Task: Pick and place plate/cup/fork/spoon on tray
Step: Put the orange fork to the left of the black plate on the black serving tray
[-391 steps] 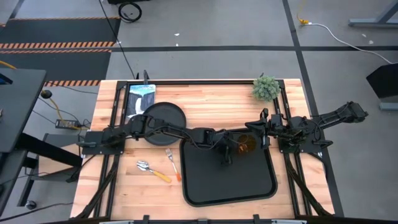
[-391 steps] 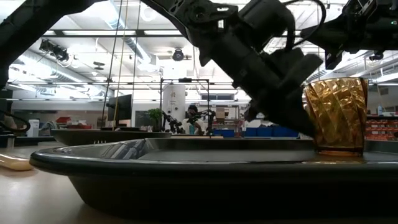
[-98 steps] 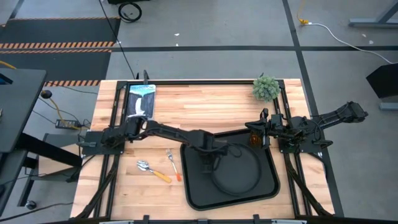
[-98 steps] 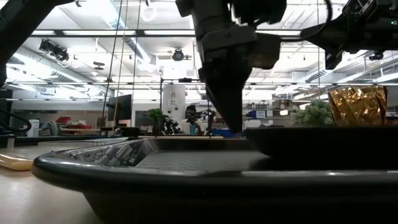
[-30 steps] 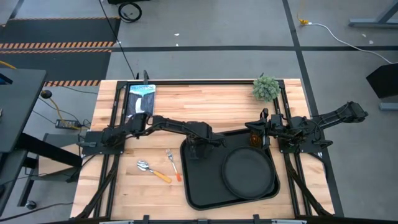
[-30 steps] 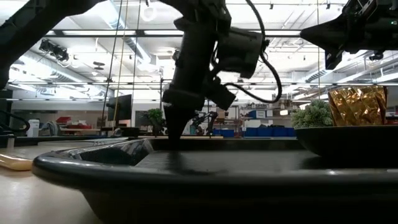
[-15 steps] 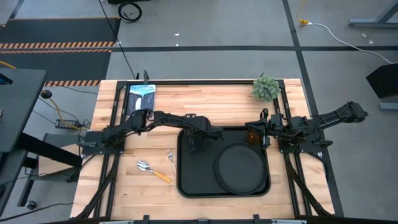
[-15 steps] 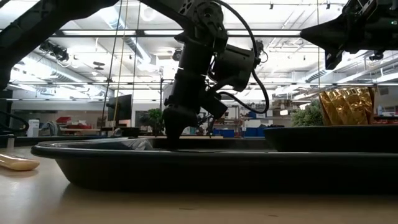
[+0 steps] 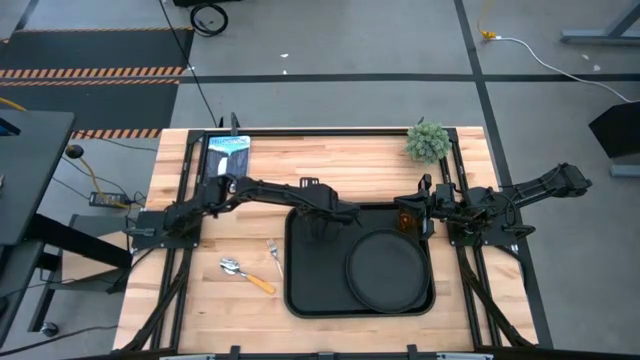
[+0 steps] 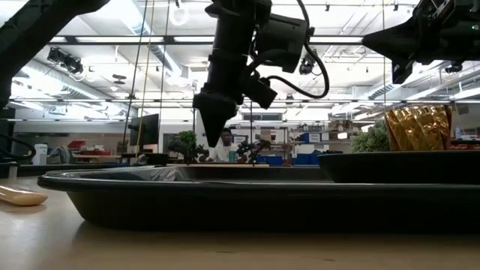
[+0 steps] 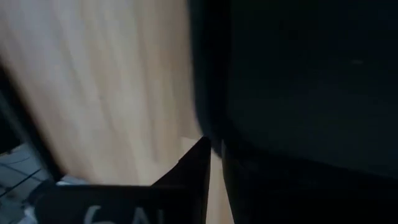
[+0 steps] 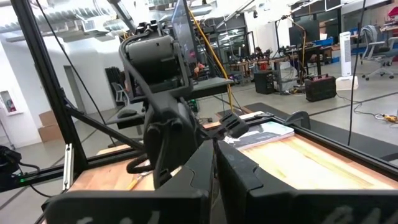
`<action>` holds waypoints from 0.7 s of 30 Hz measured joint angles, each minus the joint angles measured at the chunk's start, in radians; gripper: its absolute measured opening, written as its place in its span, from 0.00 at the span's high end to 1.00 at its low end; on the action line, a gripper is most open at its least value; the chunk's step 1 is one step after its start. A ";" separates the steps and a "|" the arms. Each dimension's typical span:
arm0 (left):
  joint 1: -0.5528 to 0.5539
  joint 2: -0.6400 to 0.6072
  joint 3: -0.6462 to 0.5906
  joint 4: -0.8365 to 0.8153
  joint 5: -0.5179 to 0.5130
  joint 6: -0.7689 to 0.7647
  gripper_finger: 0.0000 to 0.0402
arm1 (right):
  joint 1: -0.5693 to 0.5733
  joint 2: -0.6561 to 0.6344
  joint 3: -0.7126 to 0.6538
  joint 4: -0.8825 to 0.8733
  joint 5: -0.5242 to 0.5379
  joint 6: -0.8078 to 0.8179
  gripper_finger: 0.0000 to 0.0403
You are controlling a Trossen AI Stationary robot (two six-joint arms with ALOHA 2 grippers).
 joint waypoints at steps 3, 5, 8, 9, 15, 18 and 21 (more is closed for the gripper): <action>0.006 -0.005 0.000 0.000 -0.030 0.008 0.88 | 0.000 0.000 0.000 0.000 0.000 0.000 0.93; 0.007 -0.006 -0.017 0.014 -0.032 0.015 0.88 | 0.000 0.000 0.000 0.000 0.000 0.000 0.93; 0.005 -0.020 -0.094 0.027 -0.034 0.035 0.88 | 0.000 0.000 0.000 0.000 0.000 0.000 0.93; 0.004 -0.035 -0.128 0.034 -0.037 0.036 0.88 | 0.000 0.000 0.000 0.000 0.000 0.000 0.93; 0.000 -0.220 -0.380 0.170 -0.007 -0.039 0.88 | 0.000 0.000 0.000 0.000 0.000 0.000 0.93; -0.017 -0.314 -0.477 0.269 0.033 -0.128 0.88 | 0.000 0.000 0.000 0.000 0.000 0.000 0.93; -0.042 -0.368 -0.534 0.326 0.063 -0.249 0.88 | 0.000 0.000 0.000 0.000 0.000 0.000 0.93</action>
